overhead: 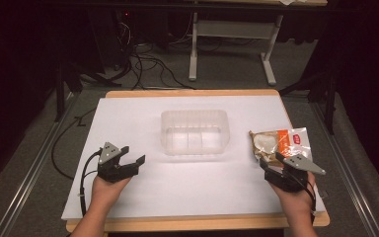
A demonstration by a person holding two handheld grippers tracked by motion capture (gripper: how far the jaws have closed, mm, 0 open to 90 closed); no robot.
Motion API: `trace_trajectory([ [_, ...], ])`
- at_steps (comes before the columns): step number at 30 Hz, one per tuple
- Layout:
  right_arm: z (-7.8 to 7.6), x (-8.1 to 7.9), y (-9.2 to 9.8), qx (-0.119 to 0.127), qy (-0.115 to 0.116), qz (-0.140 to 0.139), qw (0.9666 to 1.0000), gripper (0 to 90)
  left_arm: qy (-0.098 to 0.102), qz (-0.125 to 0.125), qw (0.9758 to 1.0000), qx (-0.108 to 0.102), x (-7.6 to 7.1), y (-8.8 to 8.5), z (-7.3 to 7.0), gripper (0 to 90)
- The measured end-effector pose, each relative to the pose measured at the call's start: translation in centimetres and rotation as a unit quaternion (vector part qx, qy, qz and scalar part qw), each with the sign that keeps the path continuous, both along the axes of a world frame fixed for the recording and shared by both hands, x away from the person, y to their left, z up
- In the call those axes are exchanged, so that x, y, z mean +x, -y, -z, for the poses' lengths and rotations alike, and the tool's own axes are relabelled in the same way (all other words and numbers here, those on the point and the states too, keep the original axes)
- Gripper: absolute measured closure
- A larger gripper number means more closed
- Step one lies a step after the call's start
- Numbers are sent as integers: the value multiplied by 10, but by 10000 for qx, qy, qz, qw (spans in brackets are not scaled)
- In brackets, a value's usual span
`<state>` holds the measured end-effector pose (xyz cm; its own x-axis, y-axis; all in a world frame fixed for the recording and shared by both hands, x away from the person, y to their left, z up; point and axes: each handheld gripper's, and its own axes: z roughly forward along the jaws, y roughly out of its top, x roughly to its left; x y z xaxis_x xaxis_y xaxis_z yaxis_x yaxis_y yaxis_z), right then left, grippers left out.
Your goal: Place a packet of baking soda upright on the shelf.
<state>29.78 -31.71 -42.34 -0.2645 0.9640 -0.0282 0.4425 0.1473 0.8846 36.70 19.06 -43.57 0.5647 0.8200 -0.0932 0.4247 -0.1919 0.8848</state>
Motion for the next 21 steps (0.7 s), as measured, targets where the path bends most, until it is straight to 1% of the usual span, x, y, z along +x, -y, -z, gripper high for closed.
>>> trace_trajectory([
  [1,-2,-5,9,-27,32,155,9999,366,22,2,10000,-3,0,0,0,275],
  [2,-2,-5,9,-27,32,155,9999,366,35,3,10000,-9,1,0,-1,275],
  [4,-4,-9,20,-30,61,306,9995,366,48,2,10000,-5,2,-1,-1,276],
  [5,-6,-12,31,3,77,436,9990,365,18,-5,10000,-26,4,-1,-1,275],
  [6,-6,-12,31,3,77,436,9990,365,18,-5,10000,-26,4,-1,-1,275],
  [8,-7,-14,40,13,94,554,9984,360,-3,-23,10000,-42,4,0,0,275],
  [9,-8,-15,49,12,132,686,9976,351,-2,-9,10000,-39,4,1,0,275],
  [10,-8,-15,49,12,132,686,9976,351,-2,-9,10000,-39,4,1,0,275],
  [11,-8,-15,57,59,154,767,9969,344,1,13,10000,-35,2,2,0,275],
  [12,-8,-15,57,59,154,767,9969,344,1,13,10000,-35,2,2,0,275],
  [13,-8,-15,64,76,169,842,9963,339,26,29,10000,-20,1,4,0,275],
  [15,-9,-15,67,79,182,881,9959,338,32,45,10000,-11,0,4,0,275],
  [18,-10,-14,77,88,208,982,9949,327,15,66,10000,26,1,4,0,275],
  [19,-9,-13,83,140,209,1040,9943,322,-4,47,10000,10,2,4,1,276],
  [20,-9,-13,83,140,209,1040,9943,322,-4,47,10000,10,2,4,1,276],
  [21,-7,-11,88,152,180,1137,9932,305,-14,40,10000,1,2,3,1,275],
])
